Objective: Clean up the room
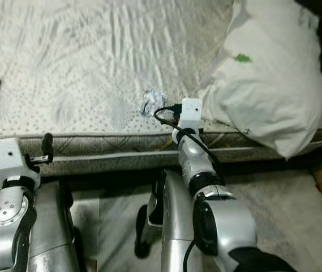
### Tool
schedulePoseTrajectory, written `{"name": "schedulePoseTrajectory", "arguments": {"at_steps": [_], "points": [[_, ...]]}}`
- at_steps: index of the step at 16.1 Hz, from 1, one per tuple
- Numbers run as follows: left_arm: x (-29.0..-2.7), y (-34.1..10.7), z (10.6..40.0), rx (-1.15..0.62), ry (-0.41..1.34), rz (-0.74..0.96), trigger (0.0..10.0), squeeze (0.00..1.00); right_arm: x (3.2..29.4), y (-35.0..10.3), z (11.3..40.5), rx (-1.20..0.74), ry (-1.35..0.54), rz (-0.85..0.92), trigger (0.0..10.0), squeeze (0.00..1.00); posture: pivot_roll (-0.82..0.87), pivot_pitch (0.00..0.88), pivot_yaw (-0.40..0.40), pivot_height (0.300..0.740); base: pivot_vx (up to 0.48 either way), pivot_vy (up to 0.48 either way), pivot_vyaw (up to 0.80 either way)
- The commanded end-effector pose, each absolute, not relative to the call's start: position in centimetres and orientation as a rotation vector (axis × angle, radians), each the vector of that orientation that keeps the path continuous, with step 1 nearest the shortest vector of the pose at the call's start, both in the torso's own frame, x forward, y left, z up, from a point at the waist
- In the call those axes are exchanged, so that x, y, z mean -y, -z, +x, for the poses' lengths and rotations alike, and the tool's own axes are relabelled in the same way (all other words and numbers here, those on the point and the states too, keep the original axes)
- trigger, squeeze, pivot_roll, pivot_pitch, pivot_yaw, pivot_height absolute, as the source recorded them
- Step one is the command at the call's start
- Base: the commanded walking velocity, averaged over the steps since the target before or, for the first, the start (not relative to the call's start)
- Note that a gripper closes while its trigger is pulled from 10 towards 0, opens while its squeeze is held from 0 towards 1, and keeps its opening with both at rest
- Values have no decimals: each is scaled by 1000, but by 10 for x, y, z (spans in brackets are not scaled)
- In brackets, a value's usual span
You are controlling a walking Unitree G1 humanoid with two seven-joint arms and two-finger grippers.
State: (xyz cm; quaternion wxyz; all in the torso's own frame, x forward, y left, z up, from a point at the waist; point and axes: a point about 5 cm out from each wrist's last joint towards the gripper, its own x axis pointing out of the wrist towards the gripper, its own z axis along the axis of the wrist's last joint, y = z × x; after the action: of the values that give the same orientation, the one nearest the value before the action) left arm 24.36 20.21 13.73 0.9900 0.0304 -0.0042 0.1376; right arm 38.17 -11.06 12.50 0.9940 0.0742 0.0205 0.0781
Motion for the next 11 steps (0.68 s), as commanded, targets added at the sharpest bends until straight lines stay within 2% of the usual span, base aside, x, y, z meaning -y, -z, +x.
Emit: {"name": "schedulePoseTrajectory", "arguments": {"at_steps": [1, 6, 11], "points": [[-199, -131, 241, -14, -258, 52, 10000, 0, 118, -123, 380, -25, -148, 177, 10000, 1000, 190, 155, -152, 487, 0, 0, 0], [-200, -119, 219, -82, -214, 42, 10000, 0, 99, -128, 375, 45, -206, 195, 10000, 1000, 178, 210, -100, 487, 0, 0, 0], [-197, -134, 193, -98, -176, 69, 10000, 0, 75, -146, 378, 103, -213, 264, 10000, 1000, 268, 332, -82, 487, 0, 0, 0]]}}
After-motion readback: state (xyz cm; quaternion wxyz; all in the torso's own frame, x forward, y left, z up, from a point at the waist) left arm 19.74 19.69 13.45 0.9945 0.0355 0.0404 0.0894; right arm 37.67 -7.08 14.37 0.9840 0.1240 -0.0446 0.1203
